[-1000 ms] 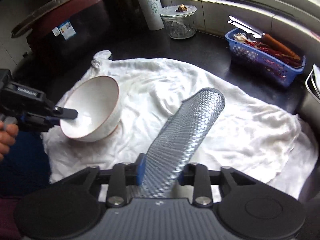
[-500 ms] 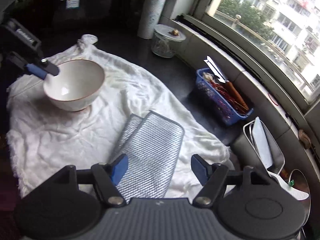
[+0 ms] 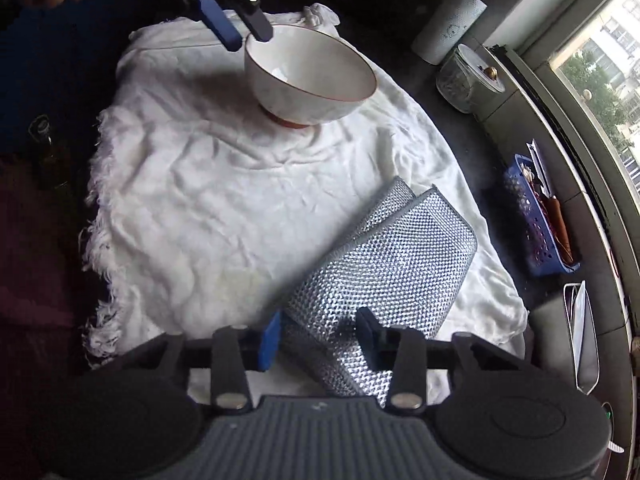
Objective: Clean bowl
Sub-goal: 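Lower the bowl onto the cloth with the left gripper while the right gripper withdraws the pad, then lay the grey mesh pad flat on the cloth and open the right gripper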
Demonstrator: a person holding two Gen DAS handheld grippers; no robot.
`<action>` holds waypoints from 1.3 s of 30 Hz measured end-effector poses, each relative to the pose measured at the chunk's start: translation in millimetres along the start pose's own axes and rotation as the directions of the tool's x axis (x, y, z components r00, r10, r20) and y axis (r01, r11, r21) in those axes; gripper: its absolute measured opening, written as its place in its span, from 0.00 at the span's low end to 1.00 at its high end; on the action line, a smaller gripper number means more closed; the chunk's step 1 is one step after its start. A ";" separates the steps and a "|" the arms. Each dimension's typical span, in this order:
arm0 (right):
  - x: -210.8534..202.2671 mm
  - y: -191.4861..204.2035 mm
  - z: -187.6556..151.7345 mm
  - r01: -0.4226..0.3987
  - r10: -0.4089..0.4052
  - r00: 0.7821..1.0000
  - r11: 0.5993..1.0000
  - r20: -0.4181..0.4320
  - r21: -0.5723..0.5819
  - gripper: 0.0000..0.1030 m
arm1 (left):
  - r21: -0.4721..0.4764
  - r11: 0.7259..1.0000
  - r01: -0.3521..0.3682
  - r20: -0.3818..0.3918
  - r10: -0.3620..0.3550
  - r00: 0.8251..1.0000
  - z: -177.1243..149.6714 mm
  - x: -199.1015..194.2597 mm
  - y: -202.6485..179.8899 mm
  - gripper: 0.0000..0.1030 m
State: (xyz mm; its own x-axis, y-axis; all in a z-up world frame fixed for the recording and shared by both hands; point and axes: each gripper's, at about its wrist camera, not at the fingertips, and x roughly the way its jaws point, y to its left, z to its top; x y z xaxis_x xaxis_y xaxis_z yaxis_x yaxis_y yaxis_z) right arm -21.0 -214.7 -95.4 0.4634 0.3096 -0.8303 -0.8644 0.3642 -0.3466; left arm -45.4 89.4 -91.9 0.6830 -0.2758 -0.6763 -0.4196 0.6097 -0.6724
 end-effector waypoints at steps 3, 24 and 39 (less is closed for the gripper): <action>-11.5 -20.3 -0.2 -0.014 0.009 0.999 0.993 0.038 0.115 0.33 | -0.006 1.000 0.005 0.002 -0.005 1.000 -0.4 -0.1 0.5 0.25; -58.1 -95.1 -12.4 0.241 -0.323 0.938 0.870 0.128 0.431 0.03 | -0.042 0.999 0.012 -0.007 -0.012 1.000 2.7 4.9 3.1 0.25; -11.5 -15.1 25.1 -0.024 -0.009 0.983 0.984 0.186 0.176 0.03 | -0.068 0.998 0.012 0.003 -0.012 1.000 -4.2 -0.2 13.2 0.25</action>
State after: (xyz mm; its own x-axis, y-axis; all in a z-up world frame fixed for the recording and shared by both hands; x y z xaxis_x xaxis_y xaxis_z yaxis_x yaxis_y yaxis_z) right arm -8.4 -201.7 -69.7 0.4992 0.4640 -0.7318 -0.8276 0.5054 -0.2441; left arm -53.6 94.4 -101.9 0.6897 -0.2805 -0.6675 -0.4513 0.5543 -0.6993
